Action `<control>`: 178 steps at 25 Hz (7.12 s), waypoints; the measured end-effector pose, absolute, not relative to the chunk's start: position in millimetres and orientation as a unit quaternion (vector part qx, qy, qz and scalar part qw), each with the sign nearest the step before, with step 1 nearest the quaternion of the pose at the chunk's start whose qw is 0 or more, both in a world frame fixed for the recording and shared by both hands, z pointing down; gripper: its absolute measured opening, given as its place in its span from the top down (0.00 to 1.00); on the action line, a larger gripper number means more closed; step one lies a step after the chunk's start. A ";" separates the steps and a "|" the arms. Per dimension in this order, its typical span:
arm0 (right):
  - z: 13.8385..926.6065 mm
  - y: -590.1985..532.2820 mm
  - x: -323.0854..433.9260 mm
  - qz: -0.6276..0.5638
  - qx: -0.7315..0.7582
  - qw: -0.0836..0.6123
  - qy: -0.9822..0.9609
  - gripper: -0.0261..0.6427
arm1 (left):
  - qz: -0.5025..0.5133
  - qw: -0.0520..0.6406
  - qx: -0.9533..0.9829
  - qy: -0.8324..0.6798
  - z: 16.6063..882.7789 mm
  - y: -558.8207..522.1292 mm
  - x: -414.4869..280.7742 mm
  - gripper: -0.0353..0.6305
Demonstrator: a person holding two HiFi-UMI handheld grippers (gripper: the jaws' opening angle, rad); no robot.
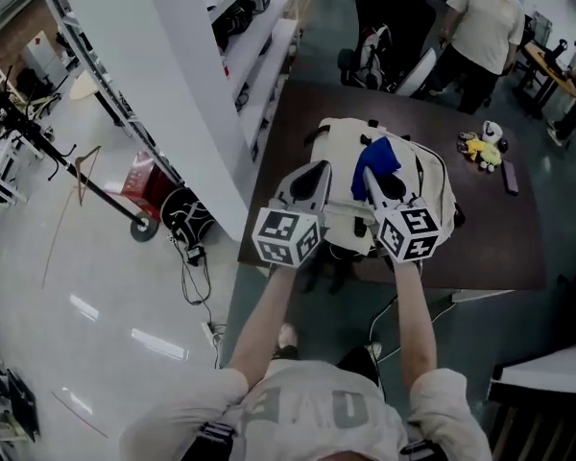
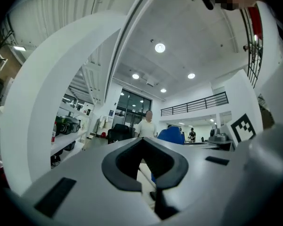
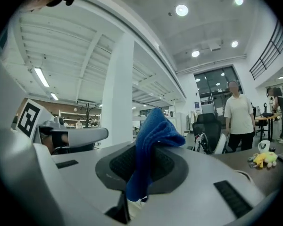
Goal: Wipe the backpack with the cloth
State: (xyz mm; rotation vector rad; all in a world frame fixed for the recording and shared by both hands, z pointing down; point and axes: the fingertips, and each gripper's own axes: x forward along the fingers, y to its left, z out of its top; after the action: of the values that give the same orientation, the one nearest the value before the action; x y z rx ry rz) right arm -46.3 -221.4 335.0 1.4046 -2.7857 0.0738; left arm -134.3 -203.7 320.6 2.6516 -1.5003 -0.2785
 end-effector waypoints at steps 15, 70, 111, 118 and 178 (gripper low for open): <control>364.8 -270.3 -132.9 0.073 0.449 0.001 -0.891 0.90 | -0.076 0.025 0.854 -0.515 334.4 -269.2 -226.7 0.94; 538.9 -462.4 -186.2 0.113 0.804 0.107 -0.574 0.90 | 0.017 0.091 0.928 -0.362 500.8 -446.7 -292.8 0.94; 573.9 -235.4 -173.0 0.124 0.804 0.132 -0.566 0.90 | -0.001 0.104 0.913 -0.395 513.2 -230.1 -326.3 0.94; 572.7 -202.5 -166.6 0.117 0.802 0.135 -0.570 0.90 | -0.009 0.099 0.910 -0.402 507.5 -199.1 -326.0 0.94; 364.9 -214.9 65.8 0.027 0.575 0.033 -0.817 0.90 | -0.056 0.028 0.819 -0.571 366.0 -169.0 -91.0 0.94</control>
State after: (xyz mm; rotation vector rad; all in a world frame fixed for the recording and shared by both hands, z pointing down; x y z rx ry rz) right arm 65.8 -214.9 364.9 1.7698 -2.5140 0.0843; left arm -91.0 -169.0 366.0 2.5263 -1.7620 -0.1719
